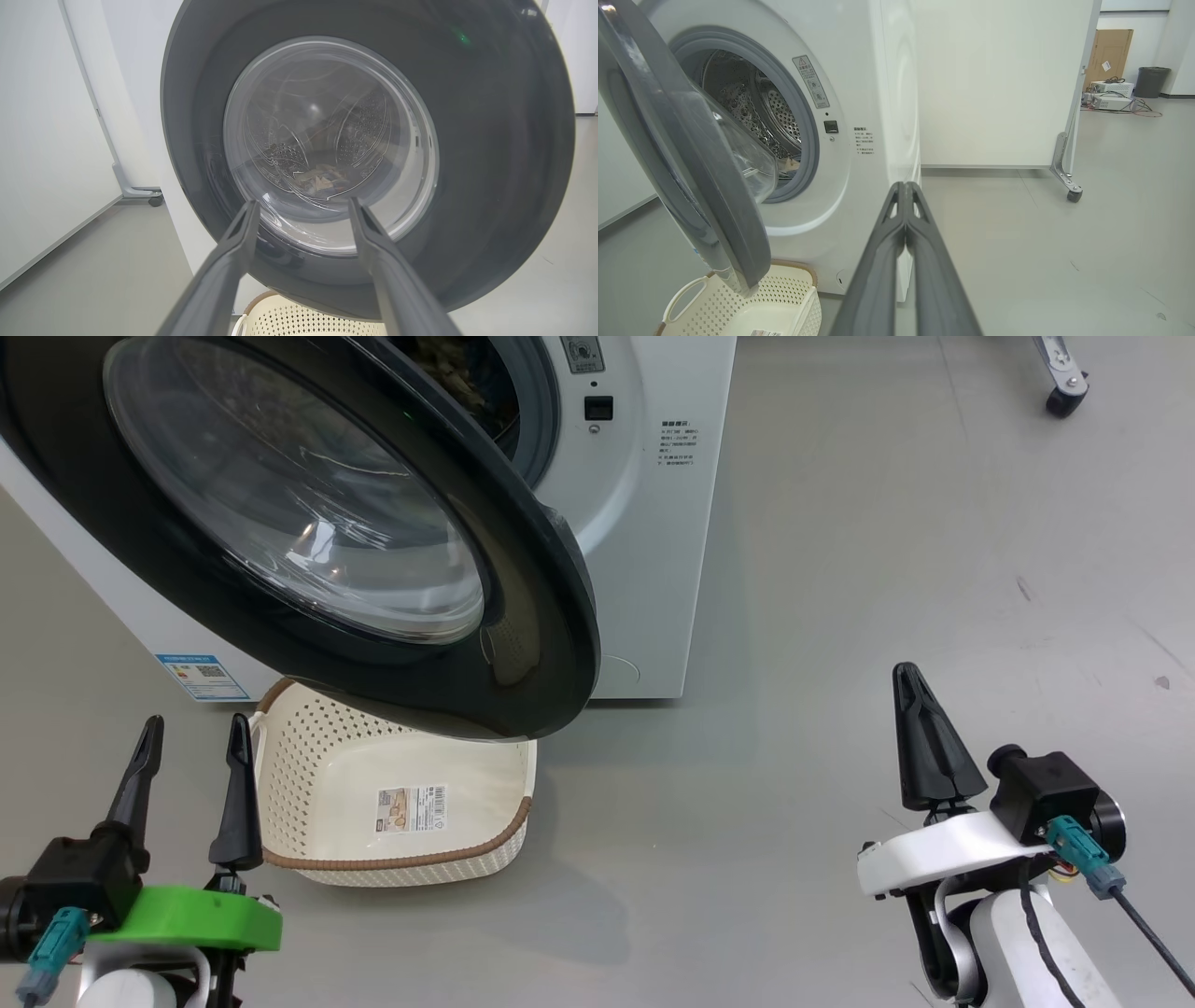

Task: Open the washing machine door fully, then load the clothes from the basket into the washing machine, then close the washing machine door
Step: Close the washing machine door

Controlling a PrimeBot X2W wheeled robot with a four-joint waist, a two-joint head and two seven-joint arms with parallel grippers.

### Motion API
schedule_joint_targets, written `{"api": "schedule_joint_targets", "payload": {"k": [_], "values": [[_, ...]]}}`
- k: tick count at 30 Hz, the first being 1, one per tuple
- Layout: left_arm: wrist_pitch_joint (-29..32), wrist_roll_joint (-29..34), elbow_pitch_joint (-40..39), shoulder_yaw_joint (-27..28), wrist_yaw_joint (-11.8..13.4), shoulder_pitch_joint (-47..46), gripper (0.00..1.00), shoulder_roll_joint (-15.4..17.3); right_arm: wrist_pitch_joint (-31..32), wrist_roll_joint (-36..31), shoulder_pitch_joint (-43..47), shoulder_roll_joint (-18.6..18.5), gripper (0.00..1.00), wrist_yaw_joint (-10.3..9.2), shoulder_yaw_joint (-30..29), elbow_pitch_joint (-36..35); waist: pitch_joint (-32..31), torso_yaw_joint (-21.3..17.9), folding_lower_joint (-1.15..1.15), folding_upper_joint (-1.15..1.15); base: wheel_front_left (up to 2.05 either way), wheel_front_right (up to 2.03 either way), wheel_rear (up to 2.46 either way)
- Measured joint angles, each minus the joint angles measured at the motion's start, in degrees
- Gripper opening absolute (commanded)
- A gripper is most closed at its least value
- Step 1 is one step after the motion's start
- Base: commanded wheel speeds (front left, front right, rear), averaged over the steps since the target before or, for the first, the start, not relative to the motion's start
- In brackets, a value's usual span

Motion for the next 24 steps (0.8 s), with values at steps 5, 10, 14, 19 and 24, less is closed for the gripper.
{"api": "schedule_joint_targets", "payload": {"k": [5, 10, 14, 19, 24], "values": [[0.0, 0.0, -0.2, 0.4, -0.1, 0.0, 1.0, -0.1, 0.0, 0.0, -0.8, 0.0, 0.0, 0.07, -0.1, -4.2, 0.2, 0.2, 0.0, 0.0, 0.0, 0.0, 0.0], [0.0, 0.5, -0.3, 0.7, -0.1, 0.0, 1.0, -0.5, 0.0, -0.2, -5.1, -0.1, 0.0, 1.69, 1.4, -12.6, 0.7, 0.5, 0.0, 0.0, 0.0, 0.0, 0.0], [0.0, 0.5, -0.4, 0.2, -0.1, -0.4, 1.0, -1.2, 0.0, -0.9, -8.6, -0.2, 0.0, 3.79, 5.3, -19.0, 1.0, 0.9, 0.0, 0.0, 0.0, 0.0, 0.0], [0.0, 0.5, -0.5, -1.3, -0.1, -2.0, 1.0, -1.6, -0.1, -1.8, -11.6, -0.4, 0.0, 5.65, 13.7, -22.3, 1.4, 2.1, 0.0, 0.0, 0.0, 0.0, 0.0], [0.0, 0.5, -0.4, -3.0, -0.3, -2.6, 1.0, -1.8, -0.1, -2.1, -11.7, -0.5, 0.0, 5.97, 22.1, -19.7, 1.5, 3.9, 0.0, 0.0, 0.0, 0.0, 0.0]]}}
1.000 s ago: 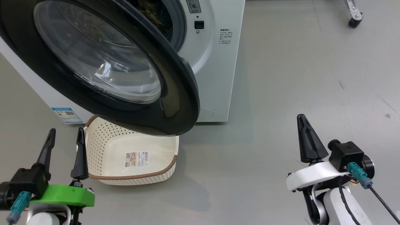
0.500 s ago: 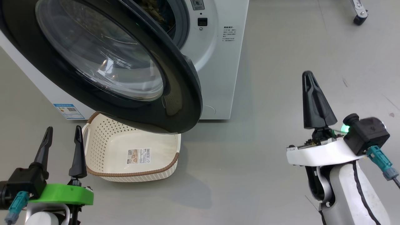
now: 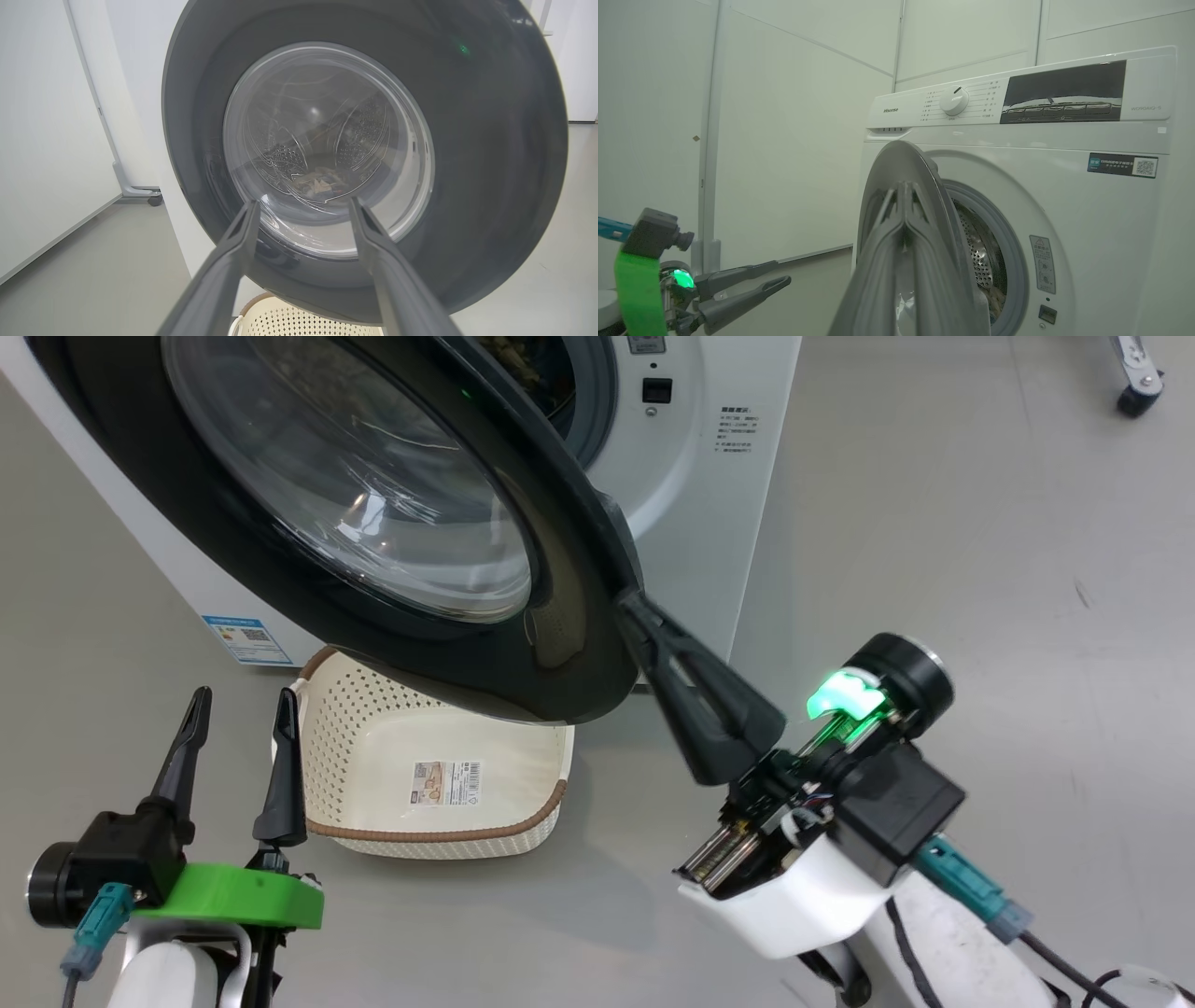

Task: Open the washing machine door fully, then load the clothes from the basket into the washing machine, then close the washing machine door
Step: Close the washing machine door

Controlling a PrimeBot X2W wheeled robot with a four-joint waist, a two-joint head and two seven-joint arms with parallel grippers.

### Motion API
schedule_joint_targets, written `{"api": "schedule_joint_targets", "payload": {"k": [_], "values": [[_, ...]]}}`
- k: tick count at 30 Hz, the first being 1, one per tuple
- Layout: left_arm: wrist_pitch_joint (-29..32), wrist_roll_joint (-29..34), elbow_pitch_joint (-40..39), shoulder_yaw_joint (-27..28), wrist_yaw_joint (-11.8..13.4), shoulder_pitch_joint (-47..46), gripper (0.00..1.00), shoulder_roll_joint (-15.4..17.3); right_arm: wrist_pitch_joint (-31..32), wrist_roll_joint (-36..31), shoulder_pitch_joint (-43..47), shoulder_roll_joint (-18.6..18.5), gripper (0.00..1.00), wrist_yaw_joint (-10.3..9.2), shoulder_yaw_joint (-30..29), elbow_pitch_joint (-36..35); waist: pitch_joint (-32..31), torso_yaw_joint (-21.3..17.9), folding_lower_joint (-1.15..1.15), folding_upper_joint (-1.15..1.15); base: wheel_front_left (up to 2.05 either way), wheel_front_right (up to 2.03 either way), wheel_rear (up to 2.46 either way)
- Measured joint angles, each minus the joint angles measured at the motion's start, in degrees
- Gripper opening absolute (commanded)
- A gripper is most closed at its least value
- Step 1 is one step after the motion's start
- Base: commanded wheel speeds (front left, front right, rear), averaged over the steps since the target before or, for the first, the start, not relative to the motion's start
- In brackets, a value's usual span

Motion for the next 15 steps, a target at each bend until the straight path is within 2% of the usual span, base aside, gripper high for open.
{"api": "schedule_joint_targets", "payload": {"k": [9, 15], "values": [[0.0, -0.1, 0.0, -1.8, 0.0, -1.3, 1.0, -0.2, 3.6, 1.7, 2.7, -1.1, 0.0, 0.0, 7.7, 8.3, 0.2, 3.4, 0.0, 0.0, 0.0, 0.0, 0.0], [0.0, -0.9, -0.3, -3.1, 0.0, -1.7, 1.0, -0.4, 5.2, 3.1, 3.6, -2.2, 0.0, 0.0, 7.7, 13.4, 0.8, 6.1, 0.0, 0.0, 0.0, 0.0, 0.0]]}}
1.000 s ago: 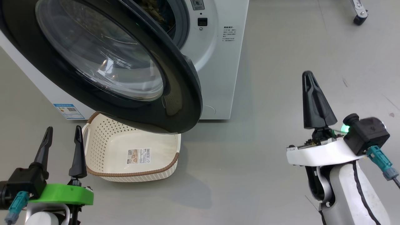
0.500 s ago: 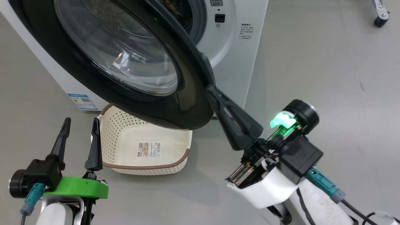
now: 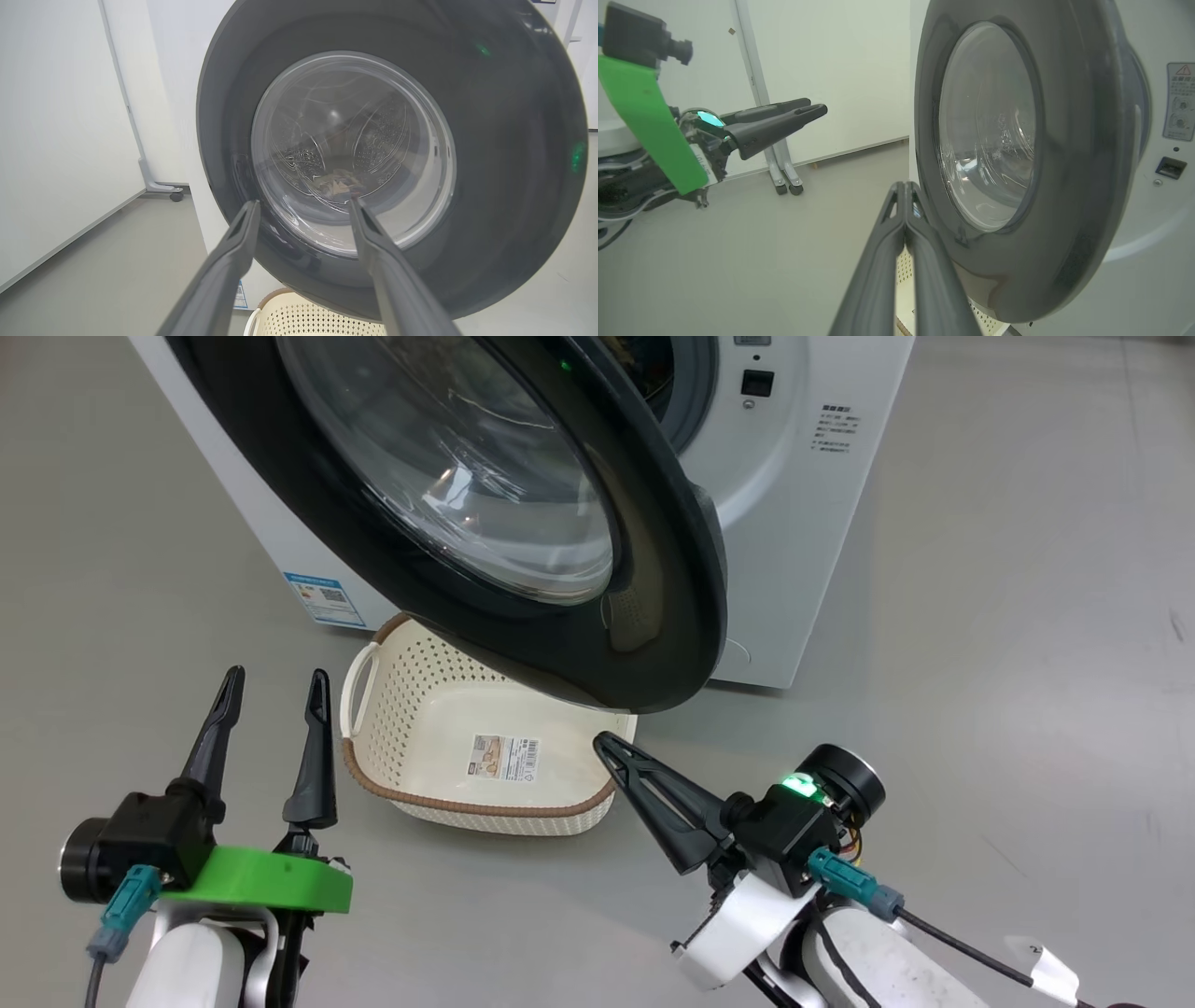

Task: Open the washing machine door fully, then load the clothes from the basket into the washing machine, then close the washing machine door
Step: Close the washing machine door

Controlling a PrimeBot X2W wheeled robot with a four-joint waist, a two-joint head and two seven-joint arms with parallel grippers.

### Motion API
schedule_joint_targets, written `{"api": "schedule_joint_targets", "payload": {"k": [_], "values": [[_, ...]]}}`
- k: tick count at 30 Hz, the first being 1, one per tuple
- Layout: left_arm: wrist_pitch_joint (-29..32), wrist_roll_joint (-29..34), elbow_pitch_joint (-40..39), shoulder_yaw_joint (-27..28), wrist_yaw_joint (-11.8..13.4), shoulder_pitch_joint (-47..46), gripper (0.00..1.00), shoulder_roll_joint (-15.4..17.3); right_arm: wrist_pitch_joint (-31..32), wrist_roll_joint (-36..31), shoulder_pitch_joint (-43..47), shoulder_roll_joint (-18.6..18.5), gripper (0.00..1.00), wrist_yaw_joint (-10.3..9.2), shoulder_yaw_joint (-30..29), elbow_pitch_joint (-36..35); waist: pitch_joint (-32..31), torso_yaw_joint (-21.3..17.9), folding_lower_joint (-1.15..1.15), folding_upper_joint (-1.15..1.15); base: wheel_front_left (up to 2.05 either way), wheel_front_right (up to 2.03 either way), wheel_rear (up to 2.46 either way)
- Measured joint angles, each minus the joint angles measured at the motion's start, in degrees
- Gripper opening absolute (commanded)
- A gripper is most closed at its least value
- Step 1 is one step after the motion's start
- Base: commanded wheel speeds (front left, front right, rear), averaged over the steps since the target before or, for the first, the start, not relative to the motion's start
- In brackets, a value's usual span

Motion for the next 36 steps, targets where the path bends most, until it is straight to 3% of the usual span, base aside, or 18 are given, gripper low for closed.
{"api": "schedule_joint_targets", "payload": {"k": [15, 16, 36], "values": [[0.0, -2.2, -1.4, -1.7, 0.0, -2.7, 1.0, -0.2, 0.3, 0.4, -5.4, -0.4, 0.0, -0.71, -7.6, 6.2, 5.2, 5.0, 0.0, 0.0, 0.0, 0.0, 0.0], [0.0, -2.3, -1.5, -1.7, 0.0, -3.2, 1.0, -0.4, 0.2, 0.4, -6.3, -0.3, 0.0, -1.55, -8.3, 6.7, 6.1, 5.5, 0.0, 0.0, 0.0, 0.0, 0.0], [0.0, -3.7, -2.9, -2.3, 0.0, -7.3, 1.0, -0.8, -2.5, -1.3, -19.1, -1.7, 0.0, -5.55, -16.7, 11.2, 13.2, 7.0, 0.0, 0.0, 0.0, 0.0, 0.0]]}}
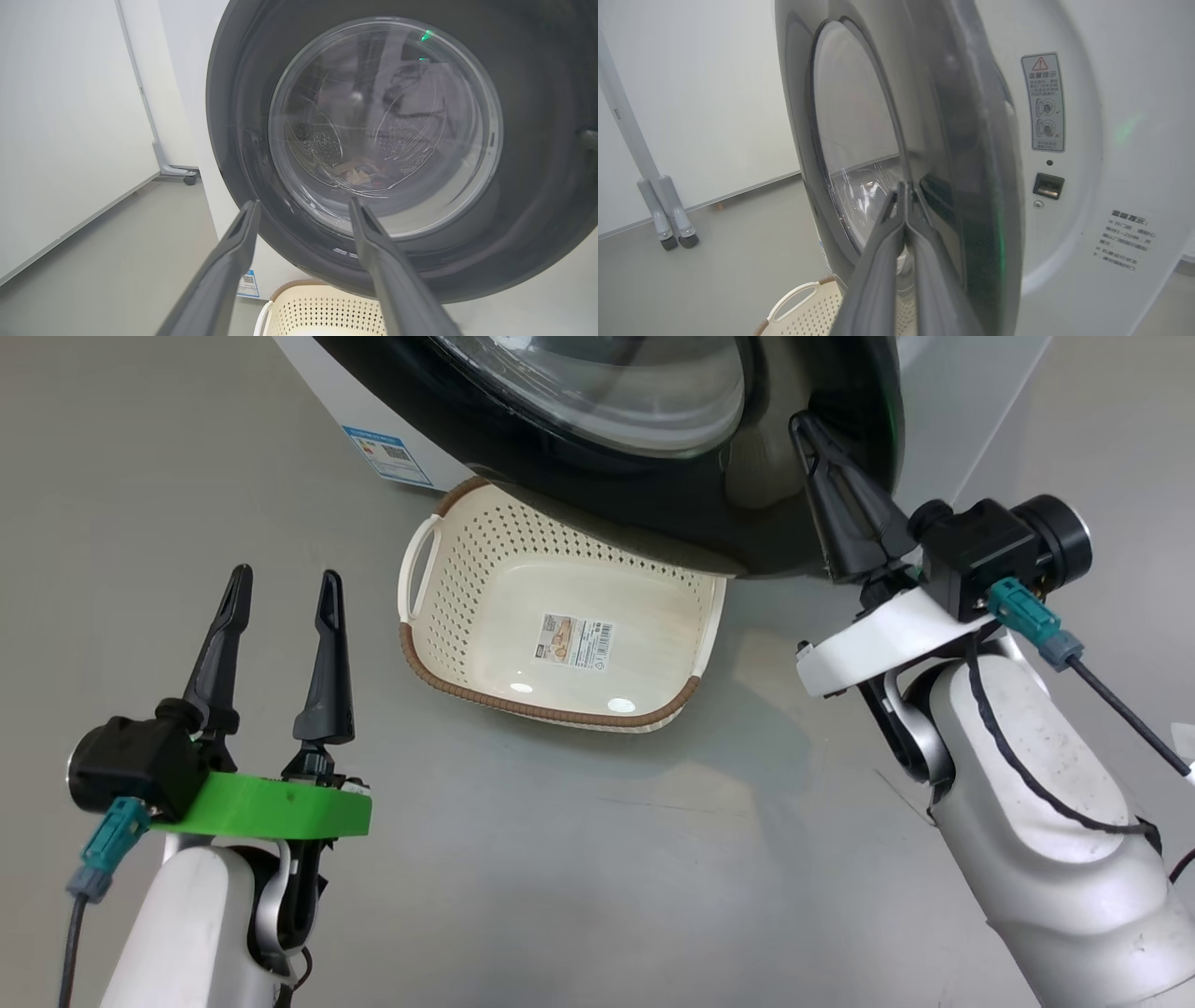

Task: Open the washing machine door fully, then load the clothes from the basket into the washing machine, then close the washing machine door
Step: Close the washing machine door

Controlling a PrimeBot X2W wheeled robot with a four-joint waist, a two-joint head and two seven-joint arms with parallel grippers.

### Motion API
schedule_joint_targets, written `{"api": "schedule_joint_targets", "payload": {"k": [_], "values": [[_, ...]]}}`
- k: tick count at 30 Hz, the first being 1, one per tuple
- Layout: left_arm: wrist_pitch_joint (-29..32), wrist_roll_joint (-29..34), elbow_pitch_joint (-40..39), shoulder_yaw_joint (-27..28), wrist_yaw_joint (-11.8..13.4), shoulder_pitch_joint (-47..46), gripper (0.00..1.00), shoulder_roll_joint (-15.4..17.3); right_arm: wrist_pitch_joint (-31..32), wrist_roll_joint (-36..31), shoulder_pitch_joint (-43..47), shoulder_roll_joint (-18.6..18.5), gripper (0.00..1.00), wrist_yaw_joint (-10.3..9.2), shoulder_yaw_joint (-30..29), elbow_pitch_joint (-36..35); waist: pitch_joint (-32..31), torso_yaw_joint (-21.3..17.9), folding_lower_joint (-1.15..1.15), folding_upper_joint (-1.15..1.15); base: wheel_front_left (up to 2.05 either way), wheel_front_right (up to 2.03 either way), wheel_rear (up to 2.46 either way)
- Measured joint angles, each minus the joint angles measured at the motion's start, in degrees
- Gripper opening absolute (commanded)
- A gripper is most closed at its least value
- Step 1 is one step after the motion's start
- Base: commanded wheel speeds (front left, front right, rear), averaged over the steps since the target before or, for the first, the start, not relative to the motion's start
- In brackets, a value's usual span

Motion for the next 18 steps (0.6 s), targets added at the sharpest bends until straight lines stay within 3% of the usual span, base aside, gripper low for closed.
{"api": "schedule_joint_targets", "payload": {"k": [18], "values": [[-0.1, -1.5, -0.3, -3.4, 0.0, -7.0, 1.0, 0.2, -0.7, -1.4, -12.7, -1.7, 0.0, -1.16, -4.1, 4.4, 5.2, -0.7, 0.0, 0.0, 0.0, 0.0, 0.0]]}}
